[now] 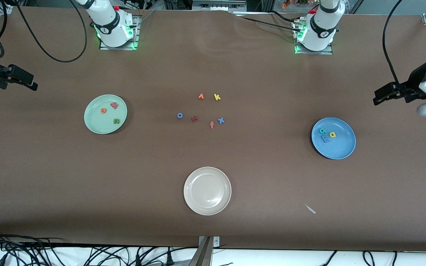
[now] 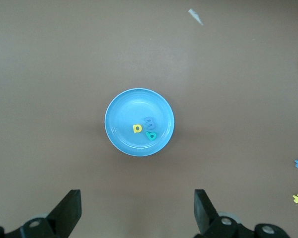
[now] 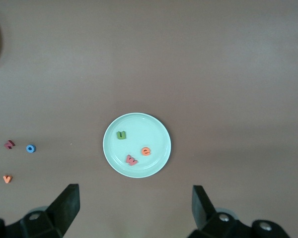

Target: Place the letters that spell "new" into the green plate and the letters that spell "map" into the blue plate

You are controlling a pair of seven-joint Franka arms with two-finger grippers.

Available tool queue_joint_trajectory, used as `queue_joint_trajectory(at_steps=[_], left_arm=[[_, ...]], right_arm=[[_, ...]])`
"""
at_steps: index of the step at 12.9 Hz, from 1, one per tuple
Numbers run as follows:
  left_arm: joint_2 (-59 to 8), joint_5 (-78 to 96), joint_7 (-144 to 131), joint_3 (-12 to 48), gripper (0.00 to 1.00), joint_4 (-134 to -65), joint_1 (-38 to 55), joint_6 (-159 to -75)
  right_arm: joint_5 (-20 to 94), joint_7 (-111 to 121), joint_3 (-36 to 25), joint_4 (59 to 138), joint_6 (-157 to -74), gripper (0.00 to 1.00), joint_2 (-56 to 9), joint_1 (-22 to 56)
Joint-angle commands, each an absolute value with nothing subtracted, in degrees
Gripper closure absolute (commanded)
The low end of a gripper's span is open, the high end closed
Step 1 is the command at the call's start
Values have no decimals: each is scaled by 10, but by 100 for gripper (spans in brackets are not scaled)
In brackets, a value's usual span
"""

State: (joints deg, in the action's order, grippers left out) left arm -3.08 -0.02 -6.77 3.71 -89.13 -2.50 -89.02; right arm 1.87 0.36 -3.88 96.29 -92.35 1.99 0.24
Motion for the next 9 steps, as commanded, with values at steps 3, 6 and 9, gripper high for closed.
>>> queue_joint_trajectory(at_steps=[3, 6, 9], left_arm=[[3, 6, -65, 26, 0, -917, -24, -900], [4, 4, -42, 26, 0, -939, -18, -913], [0, 4, -11, 26, 0, -936, -26, -908]], right_arm=[[18, 11, -40, 965, -923, 0, 24, 3], [18, 12, -40, 965, -923, 0, 24, 3], [18, 12, -40, 965, -922, 0, 24, 3]])
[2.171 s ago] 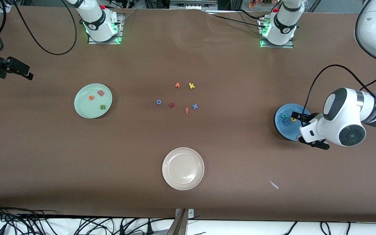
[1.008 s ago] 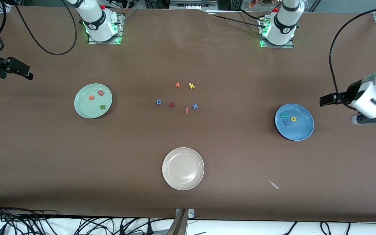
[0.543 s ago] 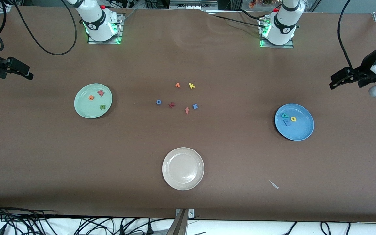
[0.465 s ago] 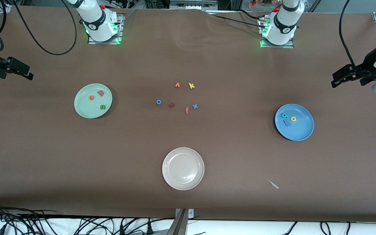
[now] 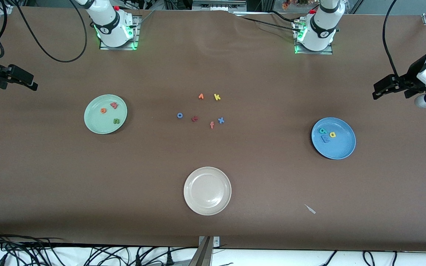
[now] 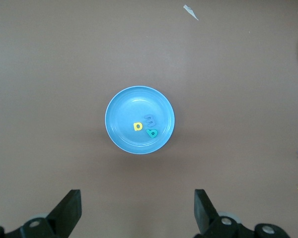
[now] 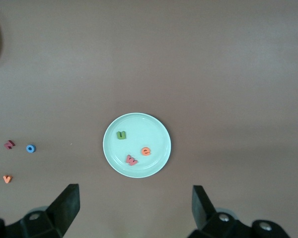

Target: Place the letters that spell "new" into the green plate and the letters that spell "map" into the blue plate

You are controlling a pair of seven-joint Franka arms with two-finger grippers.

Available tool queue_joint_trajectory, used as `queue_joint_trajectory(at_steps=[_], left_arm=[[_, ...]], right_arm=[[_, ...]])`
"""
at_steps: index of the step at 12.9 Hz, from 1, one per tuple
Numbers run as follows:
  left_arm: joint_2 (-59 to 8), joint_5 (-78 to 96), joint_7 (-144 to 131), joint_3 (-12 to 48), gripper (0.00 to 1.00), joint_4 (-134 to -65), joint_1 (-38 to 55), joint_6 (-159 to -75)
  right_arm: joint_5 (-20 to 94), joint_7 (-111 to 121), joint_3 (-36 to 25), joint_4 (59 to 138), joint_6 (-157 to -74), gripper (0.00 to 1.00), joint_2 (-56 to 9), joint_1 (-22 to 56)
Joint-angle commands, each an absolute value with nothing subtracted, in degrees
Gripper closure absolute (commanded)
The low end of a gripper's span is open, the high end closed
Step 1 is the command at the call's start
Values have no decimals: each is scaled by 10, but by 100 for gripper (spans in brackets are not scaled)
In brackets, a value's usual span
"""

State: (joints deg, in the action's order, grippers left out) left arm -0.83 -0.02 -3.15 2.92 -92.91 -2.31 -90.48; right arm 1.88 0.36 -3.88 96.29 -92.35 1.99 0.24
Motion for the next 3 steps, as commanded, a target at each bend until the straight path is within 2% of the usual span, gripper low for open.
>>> queue_joint_trajectory(at_steps=[1, 3], left_arm=[[-2, 4, -17, 27, 0, -936, -25, -908], [-1, 4, -13, 28, 0, -938, -25, -906]], right_arm=[[18, 12, -40, 965, -923, 0, 24, 3], [18, 12, -40, 965, -923, 0, 24, 3]])
